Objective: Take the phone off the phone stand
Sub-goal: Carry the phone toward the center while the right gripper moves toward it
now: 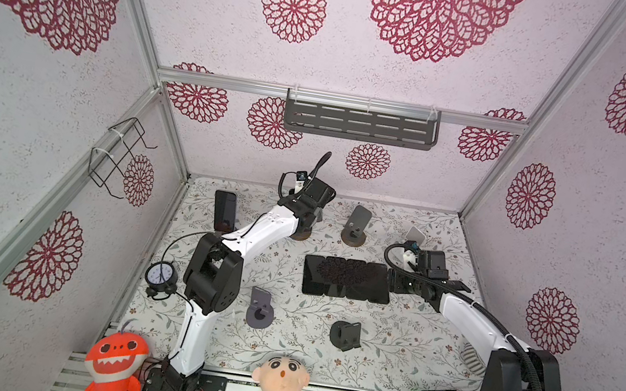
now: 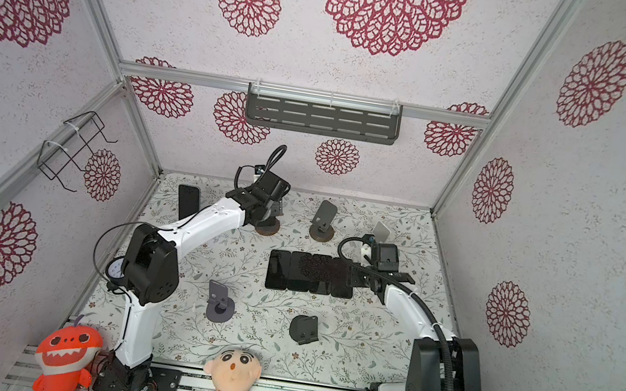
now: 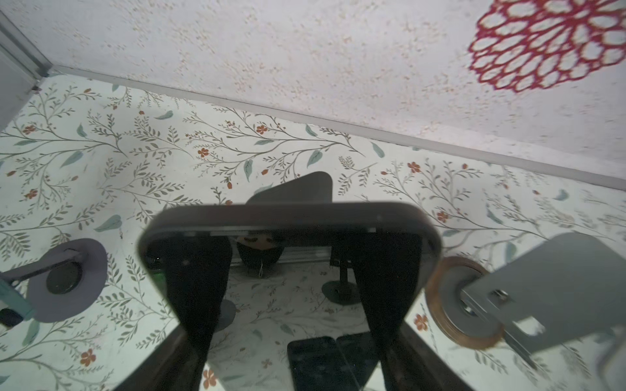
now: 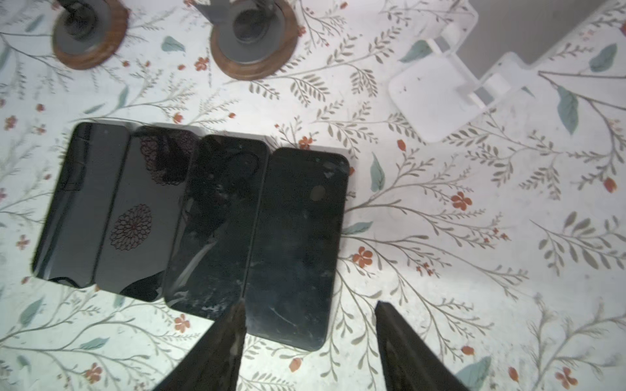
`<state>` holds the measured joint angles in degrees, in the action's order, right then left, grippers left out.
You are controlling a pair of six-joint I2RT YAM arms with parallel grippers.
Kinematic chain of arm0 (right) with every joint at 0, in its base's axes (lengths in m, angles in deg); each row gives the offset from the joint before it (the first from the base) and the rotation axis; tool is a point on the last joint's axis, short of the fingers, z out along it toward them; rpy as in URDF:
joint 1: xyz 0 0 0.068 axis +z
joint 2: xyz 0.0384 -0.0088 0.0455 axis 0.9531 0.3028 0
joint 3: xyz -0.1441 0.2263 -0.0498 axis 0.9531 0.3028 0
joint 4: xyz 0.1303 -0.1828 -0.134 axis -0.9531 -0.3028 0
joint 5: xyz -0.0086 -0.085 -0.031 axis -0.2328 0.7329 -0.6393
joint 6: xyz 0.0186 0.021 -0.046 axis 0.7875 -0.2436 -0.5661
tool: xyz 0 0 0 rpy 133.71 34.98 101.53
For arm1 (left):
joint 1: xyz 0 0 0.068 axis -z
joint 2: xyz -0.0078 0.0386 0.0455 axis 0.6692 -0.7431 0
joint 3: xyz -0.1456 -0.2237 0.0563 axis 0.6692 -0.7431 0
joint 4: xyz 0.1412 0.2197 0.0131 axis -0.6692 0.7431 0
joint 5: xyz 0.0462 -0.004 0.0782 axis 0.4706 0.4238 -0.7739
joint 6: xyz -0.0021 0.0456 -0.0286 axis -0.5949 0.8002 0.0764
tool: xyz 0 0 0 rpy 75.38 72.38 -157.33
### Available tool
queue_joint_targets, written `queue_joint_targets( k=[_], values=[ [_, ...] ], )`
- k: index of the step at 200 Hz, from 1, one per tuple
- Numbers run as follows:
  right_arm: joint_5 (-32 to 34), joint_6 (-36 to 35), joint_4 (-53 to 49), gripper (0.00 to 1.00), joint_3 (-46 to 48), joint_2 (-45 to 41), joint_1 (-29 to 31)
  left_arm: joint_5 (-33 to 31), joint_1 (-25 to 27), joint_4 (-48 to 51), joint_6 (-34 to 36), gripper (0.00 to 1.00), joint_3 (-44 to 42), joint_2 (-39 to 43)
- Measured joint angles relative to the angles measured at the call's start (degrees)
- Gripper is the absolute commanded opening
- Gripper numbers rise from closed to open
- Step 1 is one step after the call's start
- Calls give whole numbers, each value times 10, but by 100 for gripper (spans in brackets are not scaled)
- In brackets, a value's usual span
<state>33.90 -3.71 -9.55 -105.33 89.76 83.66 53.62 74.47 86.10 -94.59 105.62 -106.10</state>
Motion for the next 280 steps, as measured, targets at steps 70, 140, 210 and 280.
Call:
queue_joint_targets(
  k=[70, 140, 210, 280],
  values=[
    [-174, 62, 121, 65, -11, -6, 76, 188, 0, 18, 0, 62, -82, 92],
    [-218, 163, 289, 68, -41, 99, 148, 352, -3, -22, -22, 62, -173, 118],
    [-227, 224, 348, 50, -60, 167, 170, 381, -6, -72, -43, 62, -208, 149],
    [-265, 248, 371, 0, -71, 169, 182, 388, -19, -161, -64, 83, -282, 182]
  ],
)
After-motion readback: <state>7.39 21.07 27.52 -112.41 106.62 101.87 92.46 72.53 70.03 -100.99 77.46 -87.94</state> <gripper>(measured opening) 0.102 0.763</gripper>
